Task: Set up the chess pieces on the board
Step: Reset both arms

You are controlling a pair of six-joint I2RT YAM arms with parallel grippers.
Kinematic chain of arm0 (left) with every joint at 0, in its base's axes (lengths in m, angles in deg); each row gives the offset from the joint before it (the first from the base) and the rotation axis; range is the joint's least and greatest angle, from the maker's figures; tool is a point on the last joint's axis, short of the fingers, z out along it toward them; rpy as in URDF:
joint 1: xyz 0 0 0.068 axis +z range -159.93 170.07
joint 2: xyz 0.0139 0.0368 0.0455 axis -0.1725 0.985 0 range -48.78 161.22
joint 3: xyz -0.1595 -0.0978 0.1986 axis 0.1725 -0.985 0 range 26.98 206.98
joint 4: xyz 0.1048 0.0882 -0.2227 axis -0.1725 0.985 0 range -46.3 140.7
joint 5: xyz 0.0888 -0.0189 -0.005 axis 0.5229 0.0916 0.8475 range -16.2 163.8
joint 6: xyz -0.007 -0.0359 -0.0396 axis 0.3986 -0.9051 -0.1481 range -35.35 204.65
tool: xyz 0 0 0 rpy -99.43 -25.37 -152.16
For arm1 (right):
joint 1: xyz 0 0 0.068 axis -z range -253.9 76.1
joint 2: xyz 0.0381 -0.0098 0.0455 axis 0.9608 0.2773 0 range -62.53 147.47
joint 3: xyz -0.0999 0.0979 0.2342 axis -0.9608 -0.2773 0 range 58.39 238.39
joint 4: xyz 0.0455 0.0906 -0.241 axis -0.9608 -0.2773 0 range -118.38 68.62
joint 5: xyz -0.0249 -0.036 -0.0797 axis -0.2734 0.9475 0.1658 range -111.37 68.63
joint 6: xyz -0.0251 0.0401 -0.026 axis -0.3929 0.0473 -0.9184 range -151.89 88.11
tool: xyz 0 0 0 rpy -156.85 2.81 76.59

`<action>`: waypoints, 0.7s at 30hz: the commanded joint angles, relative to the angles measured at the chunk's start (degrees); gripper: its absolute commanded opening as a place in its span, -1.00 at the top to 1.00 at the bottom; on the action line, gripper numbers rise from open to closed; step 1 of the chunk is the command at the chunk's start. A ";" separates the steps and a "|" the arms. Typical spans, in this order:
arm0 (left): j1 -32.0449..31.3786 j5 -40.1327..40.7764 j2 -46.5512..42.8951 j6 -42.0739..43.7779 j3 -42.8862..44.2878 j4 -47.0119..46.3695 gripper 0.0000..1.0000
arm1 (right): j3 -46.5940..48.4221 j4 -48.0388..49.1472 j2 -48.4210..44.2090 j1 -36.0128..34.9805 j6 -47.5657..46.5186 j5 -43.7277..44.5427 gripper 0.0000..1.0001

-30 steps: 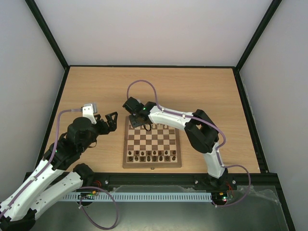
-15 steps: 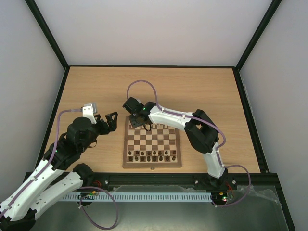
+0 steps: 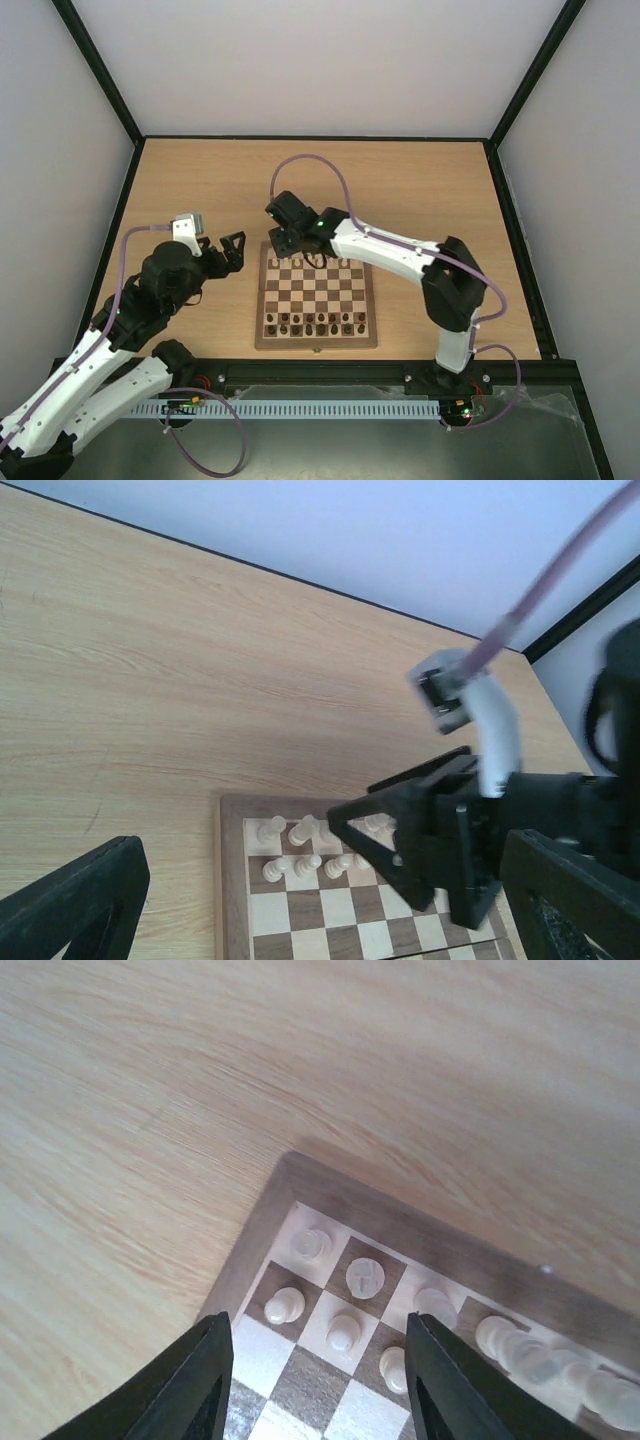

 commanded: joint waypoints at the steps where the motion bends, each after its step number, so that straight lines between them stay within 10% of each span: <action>1: 0.32 0.38 0.73 -0.68 3.04 -0.07 -0.98 | -3.16 2.03 -7.62 -0.41 -1.42 -0.52 -0.07; 7: 0.32 -0.59 2.77 -0.99 4.33 -2.41 -0.98 | -9.25 3.26 -15.98 -0.35 -1.92 1.71 -0.98; 21: 0.45 7.00 18.18 -3.41 3.78 -8.59 -0.99 | -32.71 7.58 -42.16 1.32 -3.64 17.14 -0.97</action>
